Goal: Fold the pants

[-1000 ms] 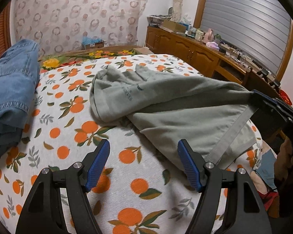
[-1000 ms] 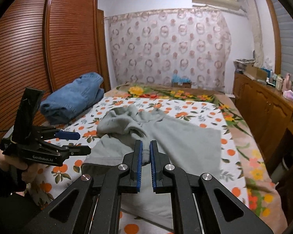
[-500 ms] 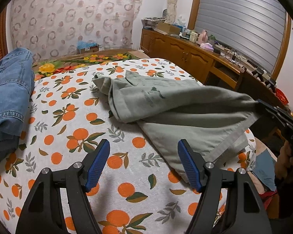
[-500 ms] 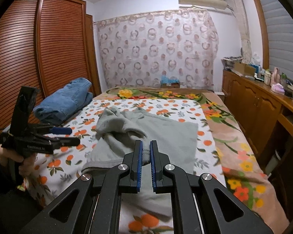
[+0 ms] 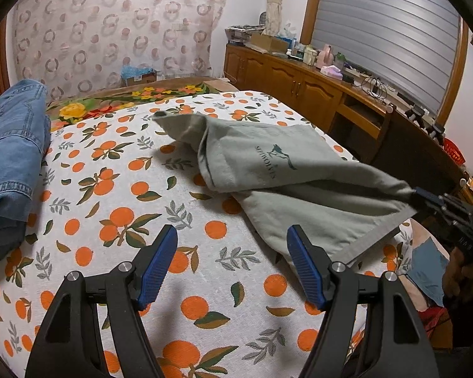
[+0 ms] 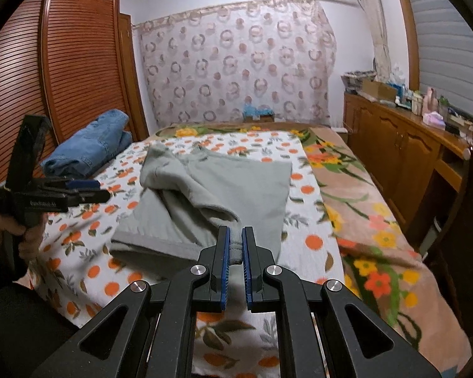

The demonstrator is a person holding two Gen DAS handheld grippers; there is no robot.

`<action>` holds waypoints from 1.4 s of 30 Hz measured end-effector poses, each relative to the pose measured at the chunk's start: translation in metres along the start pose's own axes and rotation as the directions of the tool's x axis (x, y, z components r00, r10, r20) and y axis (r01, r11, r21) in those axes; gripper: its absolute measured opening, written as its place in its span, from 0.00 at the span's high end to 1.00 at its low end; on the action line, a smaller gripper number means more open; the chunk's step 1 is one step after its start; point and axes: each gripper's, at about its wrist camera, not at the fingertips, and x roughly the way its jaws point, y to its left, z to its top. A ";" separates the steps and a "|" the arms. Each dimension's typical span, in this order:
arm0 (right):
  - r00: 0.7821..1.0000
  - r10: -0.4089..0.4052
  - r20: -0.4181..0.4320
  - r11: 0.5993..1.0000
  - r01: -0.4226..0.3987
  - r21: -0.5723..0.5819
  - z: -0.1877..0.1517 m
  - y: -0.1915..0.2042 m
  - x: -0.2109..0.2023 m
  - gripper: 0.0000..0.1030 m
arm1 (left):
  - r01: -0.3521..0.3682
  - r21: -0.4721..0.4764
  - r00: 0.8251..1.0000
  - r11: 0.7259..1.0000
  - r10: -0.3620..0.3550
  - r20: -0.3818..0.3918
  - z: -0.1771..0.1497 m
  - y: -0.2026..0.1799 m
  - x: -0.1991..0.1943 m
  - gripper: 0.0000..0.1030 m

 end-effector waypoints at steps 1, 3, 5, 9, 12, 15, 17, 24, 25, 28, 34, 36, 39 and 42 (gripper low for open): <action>1.000 -0.004 -0.011 1.000 0.004 0.003 -0.001 0.000 0.001 0.92 | 0.000 0.001 1.000 1.000 0.000 -0.002 0.000 0.000 0.001 0.29; 0.999 -0.010 -0.030 1.000 0.011 0.010 -0.002 0.000 0.004 0.92 | 0.000 0.001 1.000 1.000 0.000 -0.005 -0.001 0.000 0.003 0.29; 0.999 -0.015 -0.049 1.000 0.016 0.015 -0.003 -0.002 0.007 0.92 | -0.001 0.000 1.000 1.000 0.001 -0.008 -0.001 0.001 0.004 0.29; 0.997 -0.019 -0.080 1.000 0.021 0.024 0.000 -0.005 0.012 0.92 | -0.002 -0.003 1.000 1.000 0.002 -0.009 -0.001 0.003 0.006 0.29; 0.995 -0.014 -0.095 0.999 0.017 0.036 0.002 -0.008 0.014 0.92 | -0.003 -0.004 1.000 1.000 0.003 -0.008 -0.001 0.003 0.006 0.29; 0.995 -0.004 -0.096 0.998 0.009 0.058 0.007 -0.011 0.013 0.91 | -0.008 -0.005 1.000 1.000 0.008 -0.007 0.000 0.006 0.006 0.29; 0.995 -0.014 -0.097 0.998 0.020 0.055 0.010 -0.013 0.012 0.83 | -0.012 -0.005 1.000 1.000 0.012 -0.004 0.001 0.008 0.006 0.29; 0.999 -0.024 -0.038 0.999 0.025 0.037 0.035 -0.018 0.005 0.70 | -0.026 0.003 1.000 1.000 0.026 0.003 0.014 0.014 0.009 0.29; 0.999 -0.018 -0.034 1.000 0.019 0.023 0.041 -0.015 0.007 0.70 | -0.030 0.008 1.000 1.000 0.030 0.004 0.018 0.015 0.010 0.29; 1.000 0.013 -0.023 1.000 -0.013 -0.027 0.058 -0.003 0.017 0.70 | -0.041 0.016 0.999 0.999 0.041 0.006 0.027 0.020 0.013 0.29; 0.993 0.109 -0.036 0.989 -0.112 -0.094 0.083 0.019 0.048 0.61 | -0.051 0.006 0.999 0.999 0.051 0.008 0.044 0.034 0.020 0.29; 0.990 0.133 -0.047 0.985 -0.137 -0.108 0.091 0.026 0.059 0.60 | -0.056 0.008 0.998 0.998 0.056 0.004 0.049 0.039 0.022 0.29; 0.985 0.157 -0.076 0.978 -0.166 -0.125 0.098 0.033 0.074 0.60 | -0.059 0.009 0.998 0.998 0.059 -0.001 0.053 0.045 0.026 0.29; 0.979 0.177 -0.104 0.971 -0.191 -0.145 0.106 0.039 0.088 0.60 | -0.061 0.005 0.998 0.998 0.061 -0.006 0.054 0.053 0.030 0.29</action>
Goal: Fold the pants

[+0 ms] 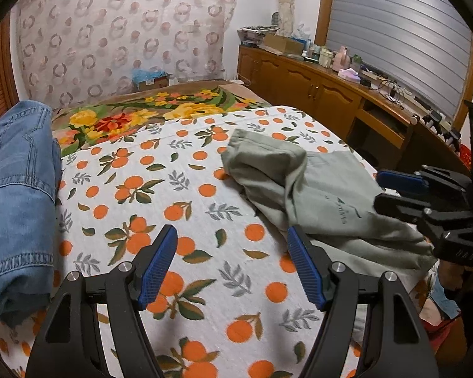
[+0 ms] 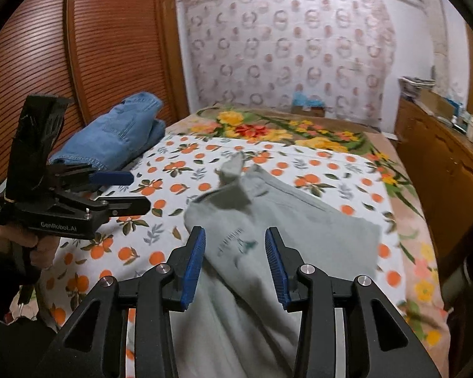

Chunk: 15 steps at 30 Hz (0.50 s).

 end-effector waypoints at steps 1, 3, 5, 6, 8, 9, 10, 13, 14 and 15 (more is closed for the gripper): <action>1.000 0.006 -0.010 1.000 -0.007 -0.007 0.003 0.003 0.008 0.60 | 0.000 -0.002 1.000 1.000 0.000 -0.002 0.000 0.002 0.001 0.29; 0.999 0.021 -0.031 1.000 -0.021 -0.018 0.006 0.004 0.018 0.60 | 0.000 -0.004 1.000 1.000 0.000 -0.009 0.000 0.005 0.003 0.29; 0.998 0.031 -0.056 0.999 -0.032 -0.028 0.009 0.004 0.029 0.60 | -0.001 -0.004 1.000 1.000 0.001 -0.013 0.000 0.007 0.005 0.29; 0.997 0.039 -0.071 0.999 -0.042 -0.035 0.008 0.005 0.034 0.60 | 0.000 -0.003 1.000 1.000 0.000 -0.014 0.000 0.009 0.006 0.29; 0.993 0.053 -0.103 0.997 -0.058 -0.052 0.010 0.007 0.043 0.60 | 0.003 -0.003 1.000 1.000 -0.003 -0.015 0.000 0.009 0.007 0.29; 0.992 0.054 -0.115 0.996 -0.061 -0.063 0.010 0.009 0.047 0.60 | 0.005 -0.002 1.000 1.000 -0.005 -0.015 0.001 0.010 0.008 0.29; 0.991 0.053 -0.125 0.996 -0.062 -0.071 0.012 0.009 0.049 0.60 | 0.006 -0.002 1.000 1.000 -0.007 -0.016 0.002 0.011 0.008 0.29; 0.988 0.044 -0.151 0.995 -0.057 -0.084 0.015 0.009 0.060 0.60 | 0.013 0.002 1.000 1.000 -0.013 -0.020 0.004 0.013 0.011 0.29; 0.986 0.039 -0.161 0.995 -0.053 -0.086 0.014 0.008 0.063 0.61 | 0.014 0.005 1.000 1.000 -0.014 -0.021 0.005 0.013 0.013 0.29; 0.985 0.032 -0.170 0.995 -0.048 -0.090 0.015 0.007 0.064 0.65 | 0.015 0.007 1.000 1.000 -0.015 -0.023 0.005 0.014 0.014 0.29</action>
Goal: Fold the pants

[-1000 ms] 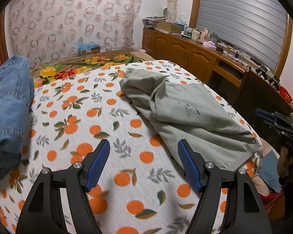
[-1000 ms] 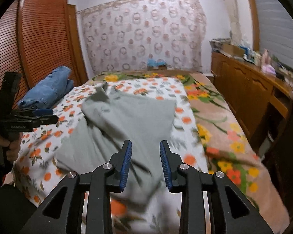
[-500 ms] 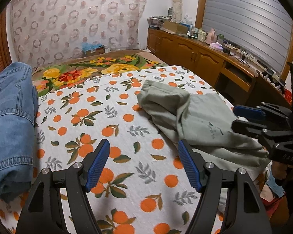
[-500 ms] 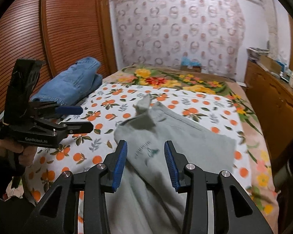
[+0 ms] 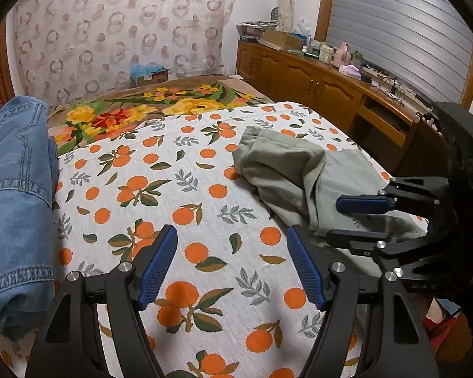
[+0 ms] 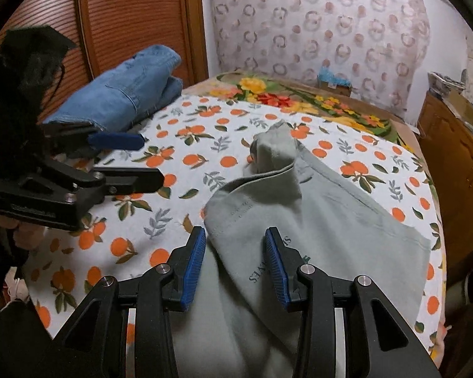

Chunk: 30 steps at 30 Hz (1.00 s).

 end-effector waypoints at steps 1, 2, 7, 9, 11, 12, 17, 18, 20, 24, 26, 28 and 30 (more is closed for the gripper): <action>1.000 -0.008 -0.011 1.000 0.008 -0.006 0.000 0.000 0.001 0.77 | 0.001 0.002 1.000 1.000 -0.001 -0.003 0.001 0.001 0.002 0.29; 1.000 -0.012 -0.023 1.000 0.012 -0.010 0.001 0.000 0.004 0.84 | 0.002 0.004 1.000 1.000 -0.002 -0.005 0.002 0.001 0.003 0.29; 1.000 0.002 -0.007 1.000 -0.002 0.018 0.012 -0.008 0.003 0.96 | 0.008 0.009 1.000 1.000 -0.008 -0.015 0.009 0.001 0.010 0.29; 1.000 -0.009 0.016 0.999 0.008 0.042 0.013 -0.018 -0.006 0.96 | 0.012 0.015 1.000 1.000 -0.012 -0.019 0.013 0.000 0.013 0.29; 0.999 -0.032 0.035 0.997 0.030 0.066 0.014 -0.030 -0.015 0.96 | 0.020 0.027 1.000 0.999 -0.020 -0.021 0.017 -0.004 0.017 0.29; 0.998 -0.043 0.042 0.996 0.040 0.076 0.012 -0.035 -0.020 0.97 | 0.023 0.031 1.000 0.999 -0.022 -0.022 0.018 -0.006 0.018 0.29; 0.992 -0.111 0.054 0.987 0.103 0.121 0.011 -0.063 -0.032 0.96 | 0.039 0.052 0.999 0.998 -0.038 -0.030 0.028 -0.014 0.029 0.29; 0.992 -0.118 0.052 0.986 0.111 0.125 0.011 -0.066 -0.031 0.96 | 0.045 0.055 0.999 0.997 -0.043 -0.033 0.031 -0.016 0.032 0.29; 0.990 -0.133 0.046 0.984 0.126 0.127 0.010 -0.070 -0.029 0.96 | 0.050 0.058 0.998 0.997 -0.048 -0.040 0.033 -0.018 0.036 0.29; 0.988 -0.154 0.025 0.978 0.149 0.149 0.008 -0.081 -0.019 0.96 | 0.057 0.070 0.997 0.996 -0.054 -0.053 0.038 -0.021 0.044 0.29; 0.986 -0.169 0.007 0.972 0.165 0.166 0.010 -0.085 -0.015 0.96 | 0.058 0.072 0.997 0.996 -0.054 -0.060 0.041 -0.022 0.048 0.29; 0.983 -0.184 -0.005 0.966 0.182 0.184 0.011 -0.089 -0.011 0.93 | 0.059 0.074 0.996 0.996 -0.054 -0.066 0.044 -0.023 0.052 0.29; 0.982 -0.190 -0.010 0.961 0.188 0.201 0.010 -0.090 -0.009 0.85 | 0.060 0.077 0.996 0.995 -0.055 -0.071 0.046 -0.024 0.056 0.29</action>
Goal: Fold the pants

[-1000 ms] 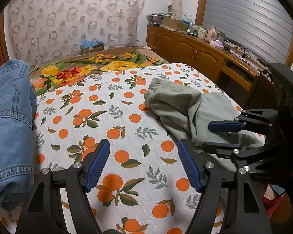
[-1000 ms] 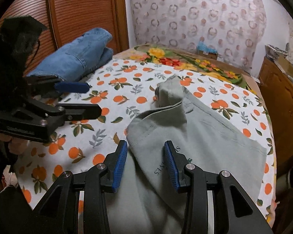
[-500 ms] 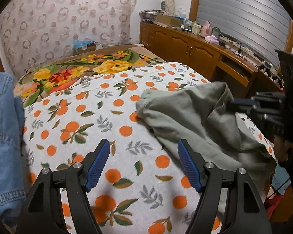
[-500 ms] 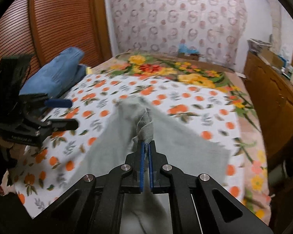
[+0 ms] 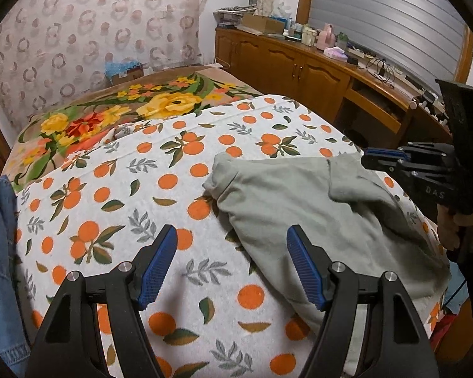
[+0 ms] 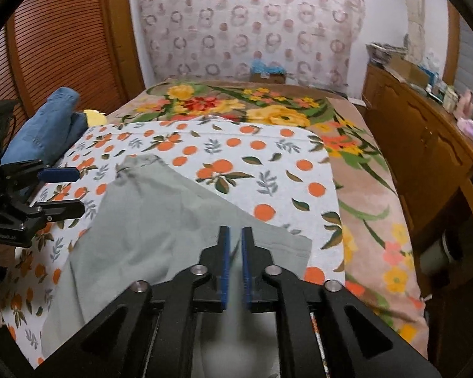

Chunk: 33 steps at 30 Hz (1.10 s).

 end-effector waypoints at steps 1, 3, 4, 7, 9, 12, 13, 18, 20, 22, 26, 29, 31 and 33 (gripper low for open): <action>1.000 -0.001 0.001 1.000 0.001 0.003 0.001 0.000 -0.002 0.82 | 0.000 0.003 1.000 1.000 0.000 -0.002 0.001 -0.001 0.003 0.29; 1.000 0.001 0.008 1.000 -0.001 0.005 0.001 0.001 -0.004 0.80 | 0.001 0.007 1.000 1.000 -0.001 -0.007 0.003 -0.002 0.006 0.29; 1.000 0.000 0.013 1.000 0.000 0.003 0.002 0.002 -0.007 0.78 | 0.000 0.007 1.000 1.000 0.000 -0.011 0.003 -0.002 0.009 0.29; 0.999 0.025 0.030 1.000 -0.025 -0.001 0.003 0.007 -0.011 0.76 | -0.001 0.005 1.000 1.000 0.001 -0.022 0.002 -0.001 0.016 0.29; 0.998 0.048 0.026 0.999 -0.048 -0.015 0.001 0.009 -0.012 0.75 | 0.000 0.004 1.000 1.000 0.000 -0.030 0.001 0.000 0.020 0.29; 0.998 0.068 0.001 0.997 -0.068 -0.039 -0.002 0.016 -0.006 0.75 | 0.003 0.000 0.999 1.000 -0.003 -0.042 -0.002 0.001 0.025 0.29; 0.997 0.074 -0.009 0.996 -0.074 -0.045 -0.003 0.018 -0.003 0.75 | 0.004 -0.001 0.999 1.000 -0.004 -0.044 -0.002 0.000 0.026 0.29; 0.996 0.087 -0.037 0.994 -0.089 -0.067 -0.001 0.021 0.006 0.75 | 0.017 -0.001 0.999 1.000 -0.017 -0.044 -0.004 0.000 0.029 0.29; 0.995 0.086 -0.053 0.993 -0.090 -0.077 0.002 0.023 0.011 0.75 | 0.023 0.003 0.999 1.000 -0.022 -0.042 -0.006 -0.001 0.030 0.29; 0.995 0.076 -0.071 0.992 -0.083 -0.092 0.002 0.026 0.018 0.75 | 0.024 0.009 0.999 1.000 -0.024 -0.035 -0.007 -0.001 0.031 0.28; 0.994 0.043 -0.104 0.992 -0.055 -0.114 0.001 0.025 0.030 0.75 | 0.029 0.010 0.999 1.000 -0.029 -0.023 -0.009 -0.002 0.031 0.27; 0.995 0.031 -0.096 0.992 -0.042 -0.118 0.001 0.024 0.029 0.92 | 0.028 0.010 0.999 1.000 -0.028 -0.022 -0.009 -0.002 0.031 0.27; 0.997 0.025 -0.075 0.994 -0.033 -0.106 0.002 0.018 0.025 0.92 | 0.028 0.010 0.999 1.000 -0.028 -0.022 -0.009 -0.002 0.032 0.27; 0.999 0.013 -0.051 0.997 -0.017 -0.078 0.002 0.009 0.020 0.93 | 0.028 0.010 0.999 1.000 -0.028 -0.022 -0.009 -0.002 0.032 0.27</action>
